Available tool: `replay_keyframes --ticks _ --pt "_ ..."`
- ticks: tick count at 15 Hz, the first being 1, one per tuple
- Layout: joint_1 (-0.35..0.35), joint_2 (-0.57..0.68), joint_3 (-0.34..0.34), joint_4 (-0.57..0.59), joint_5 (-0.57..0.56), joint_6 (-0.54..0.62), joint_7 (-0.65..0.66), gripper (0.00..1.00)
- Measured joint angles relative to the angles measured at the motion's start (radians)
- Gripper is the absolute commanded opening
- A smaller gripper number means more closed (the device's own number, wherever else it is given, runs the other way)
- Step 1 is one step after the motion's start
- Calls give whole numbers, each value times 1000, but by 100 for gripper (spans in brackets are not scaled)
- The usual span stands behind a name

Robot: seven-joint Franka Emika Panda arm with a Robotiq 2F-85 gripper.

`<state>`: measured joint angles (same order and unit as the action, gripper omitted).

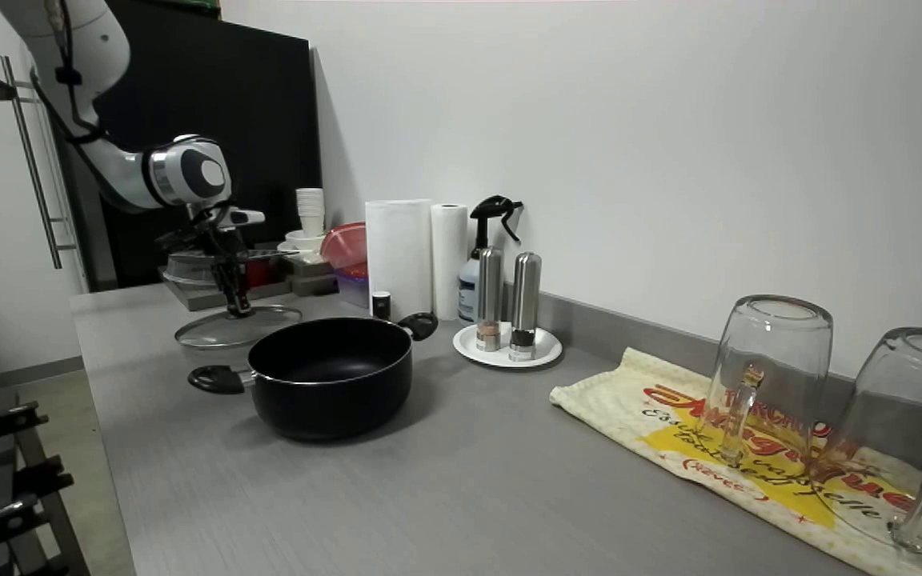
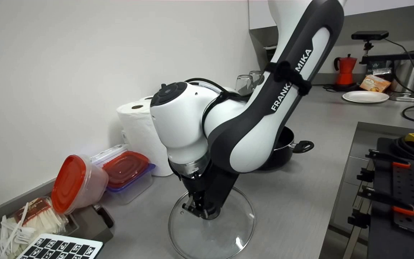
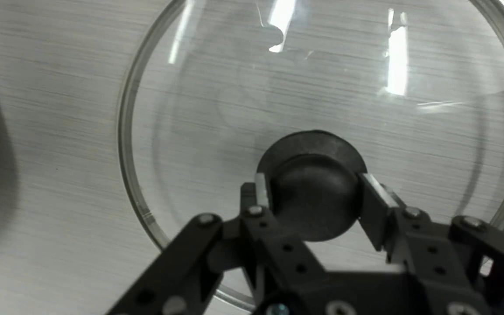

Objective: Take the lid off the pot

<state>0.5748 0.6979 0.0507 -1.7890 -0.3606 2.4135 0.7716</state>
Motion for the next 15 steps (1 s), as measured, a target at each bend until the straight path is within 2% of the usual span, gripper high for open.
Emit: replay_keyframes --ticks 5,15 --pt "3 13 -6 5 5 8 106 25" --pt "2 30 -27 3 6 34 191 25"
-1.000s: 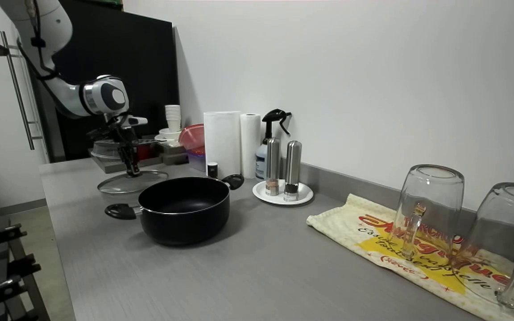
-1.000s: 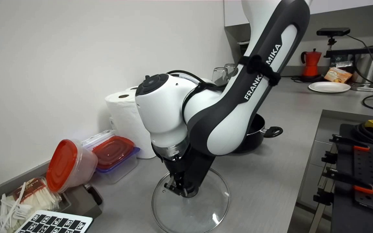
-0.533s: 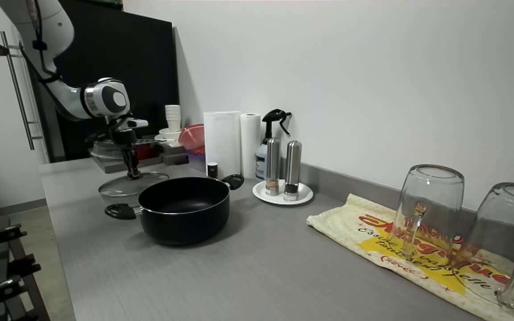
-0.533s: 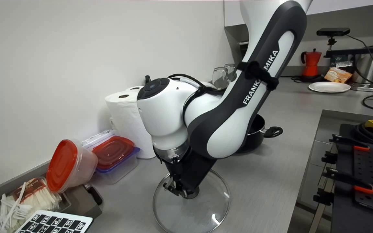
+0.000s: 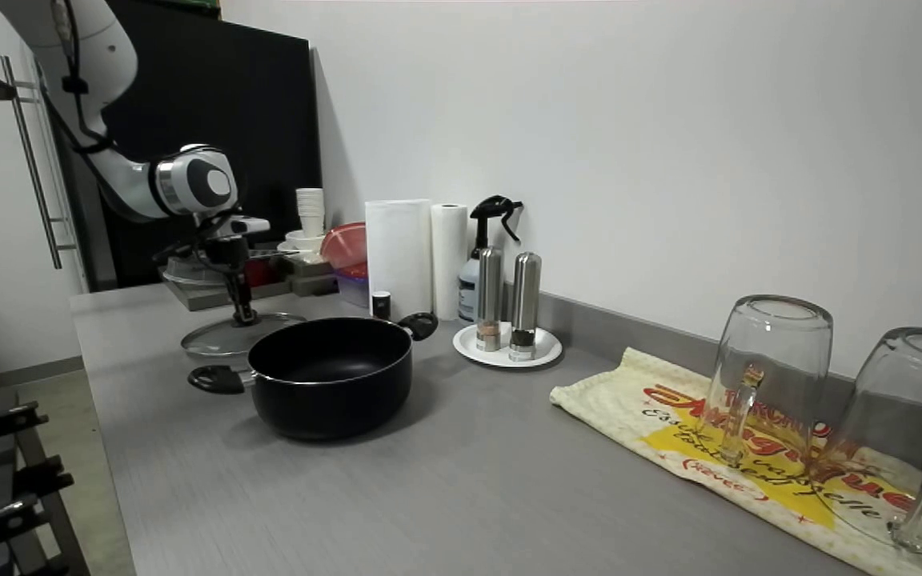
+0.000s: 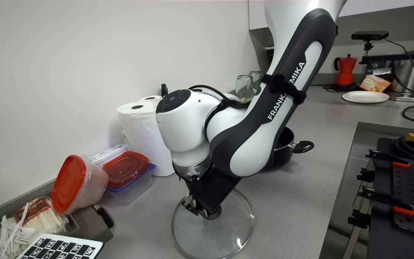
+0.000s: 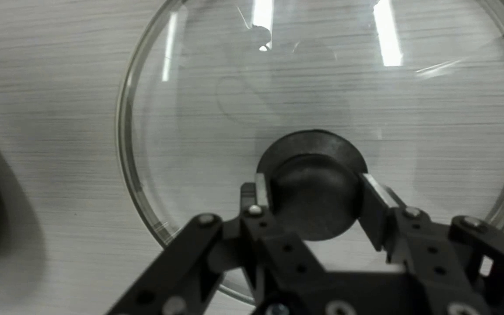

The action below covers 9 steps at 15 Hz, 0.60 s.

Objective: Take the lid off the pot

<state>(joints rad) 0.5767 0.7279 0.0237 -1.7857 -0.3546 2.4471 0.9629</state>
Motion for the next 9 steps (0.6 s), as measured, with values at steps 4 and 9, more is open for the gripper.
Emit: replay_keyframes --ticks 4,9 --pt "0 1 -2 -4 -1 10 -23 57" --pt "0 1 -2 -9 -2 10 -41 65"
